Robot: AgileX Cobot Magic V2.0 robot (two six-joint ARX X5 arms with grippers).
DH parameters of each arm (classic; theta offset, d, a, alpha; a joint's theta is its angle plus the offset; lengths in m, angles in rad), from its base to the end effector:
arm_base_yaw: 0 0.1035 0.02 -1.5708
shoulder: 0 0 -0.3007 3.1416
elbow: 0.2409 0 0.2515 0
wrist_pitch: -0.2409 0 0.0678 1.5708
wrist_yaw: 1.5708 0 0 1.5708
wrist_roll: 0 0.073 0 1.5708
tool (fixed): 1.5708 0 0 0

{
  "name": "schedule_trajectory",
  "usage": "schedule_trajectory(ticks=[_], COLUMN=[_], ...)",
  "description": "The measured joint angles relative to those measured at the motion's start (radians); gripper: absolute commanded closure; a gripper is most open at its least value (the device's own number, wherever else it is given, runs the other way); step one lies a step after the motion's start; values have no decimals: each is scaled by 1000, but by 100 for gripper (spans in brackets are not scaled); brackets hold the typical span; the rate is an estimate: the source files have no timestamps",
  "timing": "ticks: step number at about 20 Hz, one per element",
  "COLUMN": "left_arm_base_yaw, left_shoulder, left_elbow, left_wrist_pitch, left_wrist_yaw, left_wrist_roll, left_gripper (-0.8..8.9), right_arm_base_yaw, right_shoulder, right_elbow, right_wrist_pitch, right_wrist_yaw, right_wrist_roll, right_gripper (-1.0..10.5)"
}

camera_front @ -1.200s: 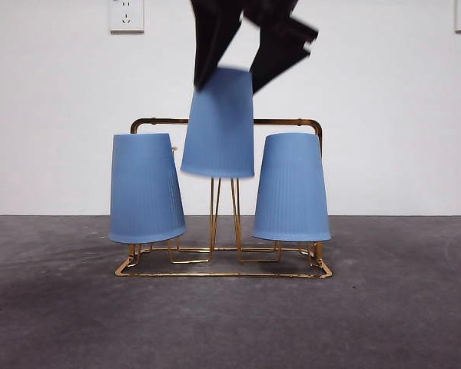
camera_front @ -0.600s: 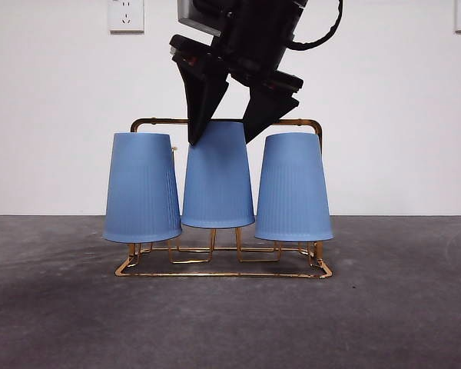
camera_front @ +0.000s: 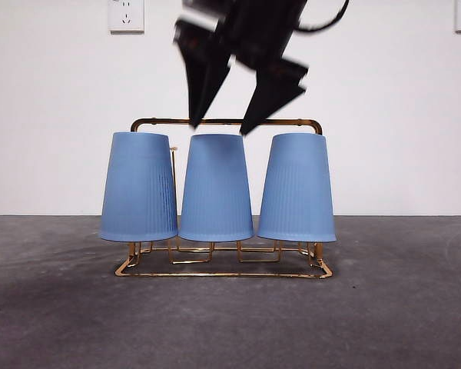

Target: Pick the top cup and place it on cupholder, pick up the mid cup and place it on cupholder, last pick the bottom cup and place it on cupholder.

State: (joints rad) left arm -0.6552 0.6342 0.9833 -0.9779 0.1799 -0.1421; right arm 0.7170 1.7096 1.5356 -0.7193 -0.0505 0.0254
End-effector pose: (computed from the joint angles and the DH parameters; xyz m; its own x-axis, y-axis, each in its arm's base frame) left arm 0.0711 -0.0711 0.3395 0.5219 -0.6267 -0.5787 0.6410 0.7357 -0.2187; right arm 0.2997 0.2661 0.3085 0.4387 0.4494 -0.7781 -0.6650 0.7448 0.0552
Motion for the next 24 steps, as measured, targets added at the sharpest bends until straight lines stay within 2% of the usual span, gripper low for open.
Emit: schedule_trajectory(ticks=[7,11,16,21,24], left_arm_base_yaw=[0,0,0,0,0], left_shoulder=[0,0,0,0,0], left_elbow=[0,0,0,0,0], left_wrist_pitch=[0,0,0,0,0], left_wrist_yaw=[0,0,0,0,0], left_wrist_roll=[0,0,0,0,0], left_gripper=[381,381,381,381,381], right_arm_base_yaw=[32,77,88,130,156], right_shoulder=[-256,-429,-655,-912,-1001], right_elbow=[5,-35,-283,-623,-733], right_wrist_pitch=[-161,-178,-116,-2,8], right_wrist_yaw=[-2,0,0,-3,-2], right_wrist_roll=[0,1,38,146,209], right_gripper=[545,545,545,545,546])
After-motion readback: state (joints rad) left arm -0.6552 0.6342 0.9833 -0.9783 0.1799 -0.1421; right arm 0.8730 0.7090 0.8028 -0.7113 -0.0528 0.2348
